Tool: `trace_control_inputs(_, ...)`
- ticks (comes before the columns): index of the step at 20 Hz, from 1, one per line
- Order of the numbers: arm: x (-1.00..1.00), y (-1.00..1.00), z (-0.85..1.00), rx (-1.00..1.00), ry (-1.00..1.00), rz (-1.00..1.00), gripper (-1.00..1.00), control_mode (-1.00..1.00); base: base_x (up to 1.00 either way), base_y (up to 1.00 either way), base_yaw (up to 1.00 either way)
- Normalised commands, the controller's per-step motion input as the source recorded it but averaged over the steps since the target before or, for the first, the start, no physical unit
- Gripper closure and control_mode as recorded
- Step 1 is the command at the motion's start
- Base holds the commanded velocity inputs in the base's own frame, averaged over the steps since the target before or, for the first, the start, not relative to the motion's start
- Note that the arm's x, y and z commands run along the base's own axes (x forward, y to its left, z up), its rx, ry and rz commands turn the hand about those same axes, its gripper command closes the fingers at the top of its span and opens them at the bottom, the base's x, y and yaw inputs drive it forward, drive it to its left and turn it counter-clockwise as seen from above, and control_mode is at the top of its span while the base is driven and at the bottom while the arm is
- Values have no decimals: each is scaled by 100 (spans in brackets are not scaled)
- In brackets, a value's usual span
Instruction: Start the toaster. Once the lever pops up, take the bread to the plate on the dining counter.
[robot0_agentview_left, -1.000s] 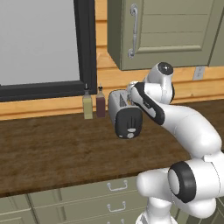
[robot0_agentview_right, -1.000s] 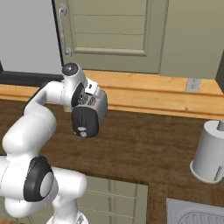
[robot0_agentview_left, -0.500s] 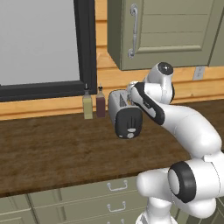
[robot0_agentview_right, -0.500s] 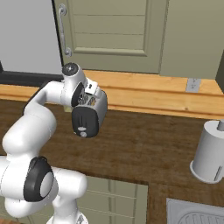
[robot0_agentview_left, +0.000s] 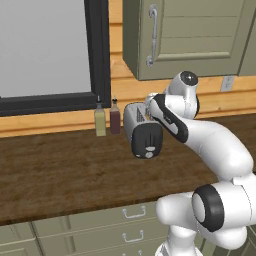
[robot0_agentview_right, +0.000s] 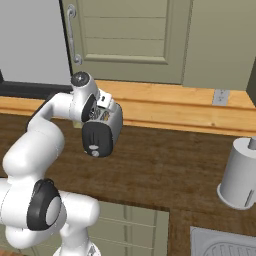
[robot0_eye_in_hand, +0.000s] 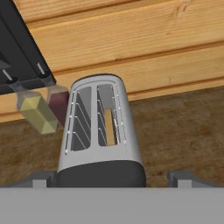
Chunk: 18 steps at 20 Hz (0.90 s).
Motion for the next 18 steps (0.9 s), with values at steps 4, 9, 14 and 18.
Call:
trace_control_inputs(4, 0, 0, 0, 0, 0, 0, -100, -100, 0, 0, 0)
trace_control_inputs(9, 0, 0, 0, 0, 0, 0, -100, -100, 0, 0, 0)
trace_control_inputs(14, 0, 0, 0, 0, 0, 0, -100, -100, 0, 0, 0)
trace_control_inputs(18, 0, 0, 0, 0, 0, 0, -100, -100, 0, 0, 0)
